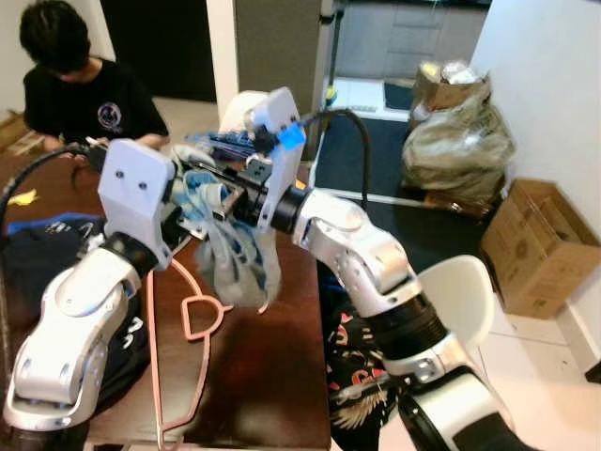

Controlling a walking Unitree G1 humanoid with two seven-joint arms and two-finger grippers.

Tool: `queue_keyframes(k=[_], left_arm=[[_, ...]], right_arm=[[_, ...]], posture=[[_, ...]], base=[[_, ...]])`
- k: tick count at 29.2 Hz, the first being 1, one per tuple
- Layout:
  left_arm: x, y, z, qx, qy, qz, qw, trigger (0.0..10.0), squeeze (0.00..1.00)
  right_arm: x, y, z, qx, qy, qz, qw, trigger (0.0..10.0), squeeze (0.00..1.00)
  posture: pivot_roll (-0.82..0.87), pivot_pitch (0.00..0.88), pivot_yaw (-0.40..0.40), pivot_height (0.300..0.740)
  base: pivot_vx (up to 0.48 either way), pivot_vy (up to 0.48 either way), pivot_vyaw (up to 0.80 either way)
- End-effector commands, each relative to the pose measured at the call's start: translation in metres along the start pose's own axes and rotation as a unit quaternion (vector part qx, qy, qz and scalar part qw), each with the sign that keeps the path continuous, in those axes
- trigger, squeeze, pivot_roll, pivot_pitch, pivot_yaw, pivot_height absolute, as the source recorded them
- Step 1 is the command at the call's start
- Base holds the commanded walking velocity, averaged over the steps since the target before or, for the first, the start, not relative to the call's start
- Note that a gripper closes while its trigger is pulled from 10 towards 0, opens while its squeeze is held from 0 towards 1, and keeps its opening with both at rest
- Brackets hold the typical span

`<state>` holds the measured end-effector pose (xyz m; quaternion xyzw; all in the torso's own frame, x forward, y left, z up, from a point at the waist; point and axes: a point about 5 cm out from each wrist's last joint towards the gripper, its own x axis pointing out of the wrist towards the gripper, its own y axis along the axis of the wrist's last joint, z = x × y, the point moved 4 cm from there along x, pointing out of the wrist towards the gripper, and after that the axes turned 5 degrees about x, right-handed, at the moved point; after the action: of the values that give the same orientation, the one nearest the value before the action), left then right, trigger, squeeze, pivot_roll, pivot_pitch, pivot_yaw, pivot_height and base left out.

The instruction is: Hang hanger

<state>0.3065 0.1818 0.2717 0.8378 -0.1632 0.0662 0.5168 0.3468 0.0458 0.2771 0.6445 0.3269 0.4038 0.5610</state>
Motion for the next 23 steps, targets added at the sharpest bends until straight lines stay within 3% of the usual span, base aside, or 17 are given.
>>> queue_keyframes(k=[1,2,4,6,12,13,14,15,20,21,23], left_arm=[[-0.006,-0.01,-0.016,0.05,0.045,-0.039,0.997,10.0,0.0],[-0.013,-0.03,-0.025,0.088,0.065,-0.102,0.989,10.0,0.0],[-0.013,-0.03,-0.025,0.088,0.065,-0.102,0.989,10.0,0.0],[-0.022,-0.047,-0.036,0.125,0.09,-0.163,0.975,10.0,0.0],[-0.027,-0.053,-0.042,0.141,0.102,-0.179,0.968,10.0,0.0],[-0.031,-0.06,-0.049,0.166,0.115,-0.199,0.959,10.0,0.0],[-0.031,-0.06,-0.049,0.166,0.115,-0.199,0.959,10.0,0.0],[-0.031,-0.062,-0.052,0.185,0.121,-0.205,0.953,10.0,0.0],[-0.031,-0.063,-0.054,0.205,0.125,-0.209,0.948,10.0,0.0],[-0.026,-0.062,-0.044,0.195,0.116,-0.202,0.953,10.0,0.0],[-0.026,-0.062,-0.044,0.195,0.116,-0.202,0.953,10.0,0.0]], right_arm=[[-0.006,-0.016,0.016,0.016,-0.037,-0.029,0.999,0.0,0.0],[-0.007,-0.017,0.022,0.013,-0.049,-0.028,0.998,0.0,0.0],[-0.007,-0.017,0.022,0.013,-0.049,-0.028,0.998,0.0,0.0],[-0.007,-0.018,0.026,0.007,-0.062,-0.029,0.998,0.0,0.0],[-0.006,-0.021,0.027,0.006,-0.065,-0.032,0.997,0.0,0.0],[-0.005,-0.029,0.025,-0.002,-0.068,-0.042,0.997,0.0,0.0],[-0.005,-0.029,0.025,-0.002,-0.068,-0.042,0.997,0.0,0.0],[-0.005,-0.034,0.028,-0.003,-0.084,-0.043,0.996,0.7,0.51],[-0.005,-0.038,0.031,-0.003,-0.104,-0.041,0.994,0.7,0.51],[-0.005,-0.037,0.034,0.002,-0.113,-0.036,0.993,1.1,1.0],[-0.005,-0.037,0.034,0.002,-0.113,-0.036,0.993,1.1,1.0]], posture=[[0.13,0.0,-0.022,0.74],[0.13,0.0,-0.022,0.74],[0.13,0.0,-0.022,0.74],[0.13,0.0,-0.022,0.74],[0.14,0.0,-0.027,0.74],[0.14,0.0,-0.027,0.74],[0.14,0.0,-0.027,0.74],[0.14,0.0,-0.024,0.74],[0.14,0.0,-0.024,0.74],[0.13,0.0,-0.026,0.74],[0.13,0.0,-0.026,0.74]], base=[[0.0,0.0,0.0],[0.0,0.0,0.0],[0.0,0.0,0.0],[0.0,0.0,0.0],[0.0,0.0,0.0],[0.0,0.0,0.0],[0.0,0.0,0.0],[0.0,0.0,0.0],[0.0,0.0,0.0],[0.0,0.0,0.0],[0.0,0.0,0.0]])
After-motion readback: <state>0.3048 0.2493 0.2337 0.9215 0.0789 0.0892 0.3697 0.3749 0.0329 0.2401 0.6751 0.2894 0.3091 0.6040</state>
